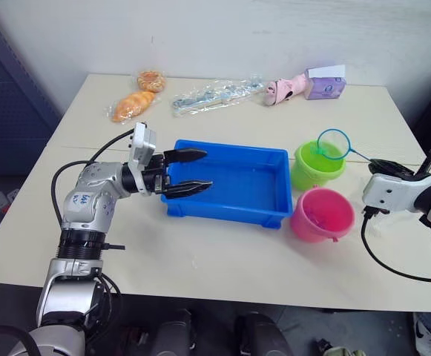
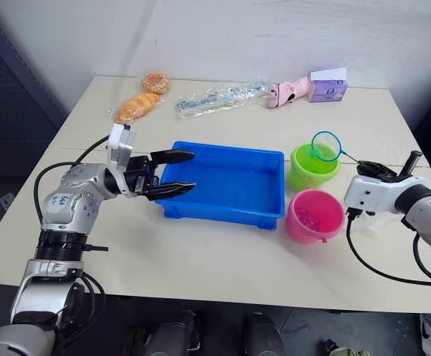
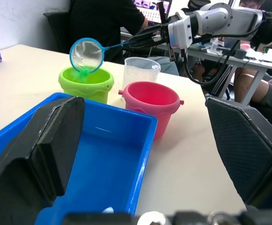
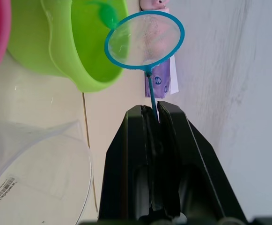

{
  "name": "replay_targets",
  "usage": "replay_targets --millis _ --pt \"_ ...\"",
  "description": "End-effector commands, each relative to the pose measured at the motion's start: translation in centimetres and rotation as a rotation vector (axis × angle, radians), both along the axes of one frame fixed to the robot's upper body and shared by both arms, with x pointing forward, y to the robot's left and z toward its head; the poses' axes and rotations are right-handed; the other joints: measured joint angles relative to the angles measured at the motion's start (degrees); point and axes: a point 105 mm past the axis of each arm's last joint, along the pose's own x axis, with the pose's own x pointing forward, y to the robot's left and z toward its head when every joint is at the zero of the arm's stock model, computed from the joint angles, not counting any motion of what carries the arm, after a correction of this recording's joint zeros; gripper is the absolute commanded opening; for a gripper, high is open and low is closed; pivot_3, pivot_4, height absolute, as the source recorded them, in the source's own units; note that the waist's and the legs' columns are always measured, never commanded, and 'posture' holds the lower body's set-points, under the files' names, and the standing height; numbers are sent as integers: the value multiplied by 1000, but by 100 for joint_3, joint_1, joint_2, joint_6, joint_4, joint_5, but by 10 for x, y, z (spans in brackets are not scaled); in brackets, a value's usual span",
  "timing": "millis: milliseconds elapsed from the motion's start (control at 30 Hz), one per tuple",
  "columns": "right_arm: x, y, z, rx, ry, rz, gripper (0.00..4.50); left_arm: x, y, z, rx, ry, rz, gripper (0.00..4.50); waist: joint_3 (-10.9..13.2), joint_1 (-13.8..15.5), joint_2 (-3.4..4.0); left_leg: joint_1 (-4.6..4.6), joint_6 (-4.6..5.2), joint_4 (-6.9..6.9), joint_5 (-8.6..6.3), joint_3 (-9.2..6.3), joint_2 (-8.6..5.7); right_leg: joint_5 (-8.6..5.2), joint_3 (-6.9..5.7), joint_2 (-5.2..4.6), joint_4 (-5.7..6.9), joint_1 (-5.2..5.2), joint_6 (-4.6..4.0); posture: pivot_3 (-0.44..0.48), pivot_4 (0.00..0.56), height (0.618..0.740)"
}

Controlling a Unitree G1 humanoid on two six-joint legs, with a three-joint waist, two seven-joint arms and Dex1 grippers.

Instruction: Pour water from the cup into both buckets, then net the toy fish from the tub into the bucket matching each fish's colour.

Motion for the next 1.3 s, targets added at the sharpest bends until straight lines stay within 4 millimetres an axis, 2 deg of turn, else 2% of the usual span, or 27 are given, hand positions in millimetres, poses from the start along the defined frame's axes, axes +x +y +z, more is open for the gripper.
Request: replay_targets --millis 33,133,267,333,367,533,633,700,800,833,900,1067,1167,1300 --pt "-1 -1 16 -59 -74 20 0 -2 0 7 1 -48 -18 4449 0 1 0 0 0 0 0 0 0 0 0 0 0 0 0 0 150 740" --pt "-1 0 26 -82 -127 35 0 -3 1 7 8 -57 -24 4449 0 0 0 0 -1 0 1 0 0 0 0 1 0 0 0 0 150 740" --pt "-3 12 43 272 -141 68 0 -6 6 7 18 -84 -45 4449 0 -12 0 0 -4 2 2 1 5 0 1 5 0 1 0 0 150 740" --pt "-9 34 40 632 9 138 0 -8 14 7 34 -111 -66 4449 0 -6 0 3 -6 1 3 1 8 0 0 10 0 3 0 0 150 740" --pt "-14 47 37 749 98 187 0 -11 17 8 32 -131 -82 4449 0 -4 0 6 -8 1 4 -2 17 0 -2 19 -3 9 -1 0 150 740" --pt "-30 91 33 1005 341 305 0 -19 32 17 12 -119 -117 4449 1 -2 1 14 -6 1 2 -6 22 1 -3 18 -4 20 -1 0 150 740" --pt "-45 125 24 1012 471 417 0 -36 42 19 39 -80 -159 4449 1 -14 1 18 -2 -1 -2 -11 21 1 -2 13 -10 27 -1 0 150 740" --pt "-63 148 7 976 610 483 0 -46 51 15 74 -57 -168 4449 0 -21 1 19 -4 -5 -4 -11 21 1 -1 13 -12 27 -2 0 150 740" --pt "-86 175 -35 872 792 541 0 -73 71 -32 318 -33 -232 4449 -1 -49 4 21 -8 -16 -8 -17 23 0 -1 14 -20 25 -3 0 150 740" --pt "-94 181 -49 831 850 552 0 -81 75 -41 345 -11 -251 4449 -1 -57 5 23 -6 -18 -11 -17 22 0 2 13 -23 28 -3 0 150 740" --pt "-103 188 -74 756 928 569 0 -87 79 -45 332 28 -257 4449 0 -62 5 21 2 -12 -15 -17 20 0 2 8 -25 29 -3 0 150 740" --pt "-104 198 -124 670 1065 587 0 -102 76 -57 342 50 -298 4449 0 -16 5 31 43 -2 -41 -26 14 0 -1 -3 -45 55 -4 0 150 740" --pt "-95 206 -139 708 1078 599 0 -108 73 -60 333 65 -312 4449 1 -46 6 40 34 -6 -44 -29 12 -1 -7 -8 -46 62 -5 0 150 740" --pt "-78 204 -150 704 1053 583 0 -112 70 -60 328 75 -315 4449 4 -116 11 38 23 -8 -39 -31 12 -2 -13 -7 -40 57 -7 0 150 740"
